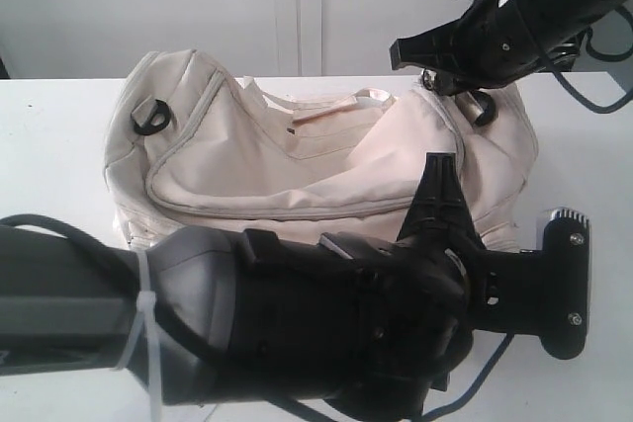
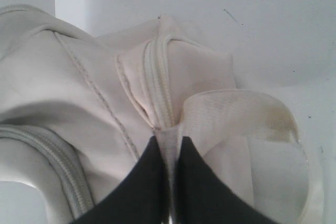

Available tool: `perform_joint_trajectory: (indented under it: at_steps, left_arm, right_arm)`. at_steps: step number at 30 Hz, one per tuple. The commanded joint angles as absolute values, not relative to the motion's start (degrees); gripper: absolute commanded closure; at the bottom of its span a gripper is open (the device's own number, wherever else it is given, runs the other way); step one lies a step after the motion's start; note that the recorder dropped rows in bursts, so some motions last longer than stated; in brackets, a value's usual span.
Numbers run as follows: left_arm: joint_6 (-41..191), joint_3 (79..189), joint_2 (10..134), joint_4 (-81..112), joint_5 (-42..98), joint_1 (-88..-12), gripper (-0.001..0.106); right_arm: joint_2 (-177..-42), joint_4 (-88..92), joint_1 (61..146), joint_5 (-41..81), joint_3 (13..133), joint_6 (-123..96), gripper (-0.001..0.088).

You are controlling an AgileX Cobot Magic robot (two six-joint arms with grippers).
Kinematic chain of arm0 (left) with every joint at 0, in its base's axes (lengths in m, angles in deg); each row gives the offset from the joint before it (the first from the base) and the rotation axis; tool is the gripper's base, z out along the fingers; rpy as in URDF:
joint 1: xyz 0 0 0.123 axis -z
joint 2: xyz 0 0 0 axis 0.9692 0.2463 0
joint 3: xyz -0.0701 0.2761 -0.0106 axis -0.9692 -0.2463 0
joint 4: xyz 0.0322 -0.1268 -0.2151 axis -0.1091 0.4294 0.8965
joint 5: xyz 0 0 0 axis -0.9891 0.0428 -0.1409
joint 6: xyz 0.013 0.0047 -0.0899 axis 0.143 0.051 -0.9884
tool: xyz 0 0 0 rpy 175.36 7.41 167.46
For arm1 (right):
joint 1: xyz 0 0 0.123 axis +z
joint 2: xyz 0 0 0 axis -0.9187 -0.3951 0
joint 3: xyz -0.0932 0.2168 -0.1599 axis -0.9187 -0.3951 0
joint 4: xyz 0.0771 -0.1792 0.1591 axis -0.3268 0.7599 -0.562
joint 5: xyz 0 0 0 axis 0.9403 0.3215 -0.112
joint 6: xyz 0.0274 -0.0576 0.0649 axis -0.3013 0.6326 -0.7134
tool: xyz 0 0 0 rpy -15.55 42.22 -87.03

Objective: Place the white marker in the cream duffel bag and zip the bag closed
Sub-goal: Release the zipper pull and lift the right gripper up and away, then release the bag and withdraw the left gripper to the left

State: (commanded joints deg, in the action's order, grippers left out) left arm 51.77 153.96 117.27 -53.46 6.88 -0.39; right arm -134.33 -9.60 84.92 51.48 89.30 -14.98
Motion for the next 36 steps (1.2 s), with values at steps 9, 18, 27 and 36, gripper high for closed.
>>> perform_joint_trajectory:
  at_steps: [9, 18, 27, 36]
  left_arm:
    - [51.49, 153.96, 117.27, -53.46, 6.9, -0.39, 0.105]
    - [51.5, 153.96, 117.27, -53.23, 6.78, -0.39, 0.105]
    - [51.5, 153.96, 117.27, -52.35, 6.78, -0.39, 0.105]
    - [51.5, 153.96, 117.27, -52.35, 6.78, -0.39, 0.073]
  right_arm:
    - [-134.33, -12.51, 84.92, 53.25, 89.3, -14.98, 0.0868]
    - [-133.55, -12.51, 84.92, 54.48, 89.3, -14.98, 0.0792]
    - [-130.69, -11.62, 84.92, 55.01, 89.3, -14.98, 0.0557]
    - [-128.62, -10.43, 84.92, 55.14, 89.3, -14.98, 0.0557]
